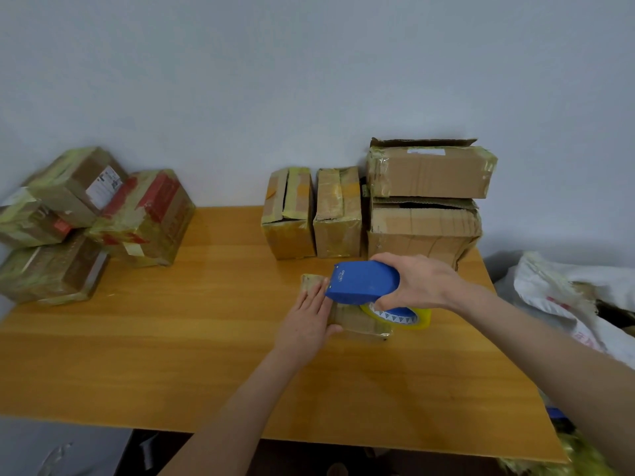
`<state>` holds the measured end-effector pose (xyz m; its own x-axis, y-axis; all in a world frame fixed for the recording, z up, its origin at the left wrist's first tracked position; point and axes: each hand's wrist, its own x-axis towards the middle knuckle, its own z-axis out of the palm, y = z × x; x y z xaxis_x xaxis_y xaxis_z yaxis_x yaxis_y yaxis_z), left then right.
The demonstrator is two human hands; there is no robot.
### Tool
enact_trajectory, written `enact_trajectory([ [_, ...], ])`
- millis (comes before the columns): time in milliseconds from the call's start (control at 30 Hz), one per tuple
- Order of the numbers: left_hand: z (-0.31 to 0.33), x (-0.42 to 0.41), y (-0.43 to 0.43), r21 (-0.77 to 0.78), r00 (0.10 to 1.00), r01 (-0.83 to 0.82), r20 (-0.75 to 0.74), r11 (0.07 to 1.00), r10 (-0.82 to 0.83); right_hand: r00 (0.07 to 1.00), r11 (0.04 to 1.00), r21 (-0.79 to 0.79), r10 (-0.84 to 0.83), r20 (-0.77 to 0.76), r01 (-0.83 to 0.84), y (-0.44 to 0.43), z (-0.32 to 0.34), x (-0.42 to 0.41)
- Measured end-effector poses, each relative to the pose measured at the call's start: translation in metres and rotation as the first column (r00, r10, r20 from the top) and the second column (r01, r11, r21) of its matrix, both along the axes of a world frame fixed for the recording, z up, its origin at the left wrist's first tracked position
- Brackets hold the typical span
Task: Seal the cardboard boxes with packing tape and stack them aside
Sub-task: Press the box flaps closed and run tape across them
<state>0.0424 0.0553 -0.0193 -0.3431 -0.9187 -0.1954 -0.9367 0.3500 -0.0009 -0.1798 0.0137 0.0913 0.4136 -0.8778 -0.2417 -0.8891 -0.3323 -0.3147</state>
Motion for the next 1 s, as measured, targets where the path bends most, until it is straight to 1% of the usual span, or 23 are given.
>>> enact_trajectory([
  [167, 0.002, 0.000, -0.002, 0.018, 1.000, -0.009, 0.010, 1.000, 0.009, 0.999, 0.999, 0.043, 0.006, 0.033, -0.007, -0.002, 0.002, -0.004],
  [267, 0.007, 0.006, -0.003, 0.027, 1.000, -0.024, 0.004, 0.999, 0.024, 1.000, 0.998, 0.066, 0.017, 0.005, -0.017, -0.006, 0.007, -0.020],
  [400, 0.009, 0.015, -0.005, 0.023, 1.000, 0.008, -0.006, 1.000, -0.007, 0.998, 0.991, 0.128, -0.043, 0.038, 0.038, -0.011, 0.011, -0.053],
  [500, 0.009, 0.009, -0.003, 0.004, 0.999, 0.032, -0.001, 0.999, -0.032, 0.999, 0.990, 0.137, -0.042, -0.021, 0.045, -0.008, -0.002, -0.057],
  [600, 0.001, 0.015, -0.007, -0.016, 0.997, 0.072, -0.006, 0.997, -0.072, 0.998, 0.985, 0.164, -0.058, -0.033, 0.062, -0.004, -0.020, -0.056],
  [667, 0.000, 0.021, -0.010, -0.068, 0.997, 0.075, -0.010, 0.995, -0.076, 0.996, 0.986, 0.156, -0.055, -0.063, 0.065, 0.000, -0.026, -0.055],
  [767, 0.004, 0.014, -0.003, 0.019, 1.000, 0.028, -0.004, 0.999, -0.028, 0.995, 0.991, 0.123, -0.036, -0.090, 0.047, 0.003, -0.034, -0.051],
  [800, 0.006, 0.007, 0.000, 0.011, 1.000, 0.021, -0.006, 1.000, -0.021, 0.995, 0.993, 0.113, -0.032, -0.092, 0.043, 0.003, -0.035, -0.050],
  [900, 0.003, -0.013, 0.005, -0.021, 0.998, 0.069, 0.014, 0.997, -0.069, 0.995, 0.996, 0.087, -0.020, -0.102, 0.029, 0.003, -0.035, -0.049],
  [1000, -0.003, -0.014, 0.002, -0.036, 0.994, 0.079, 0.073, 0.996, -0.077, 0.995, 0.997, 0.074, -0.022, -0.097, 0.029, 0.005, -0.036, -0.050],
])
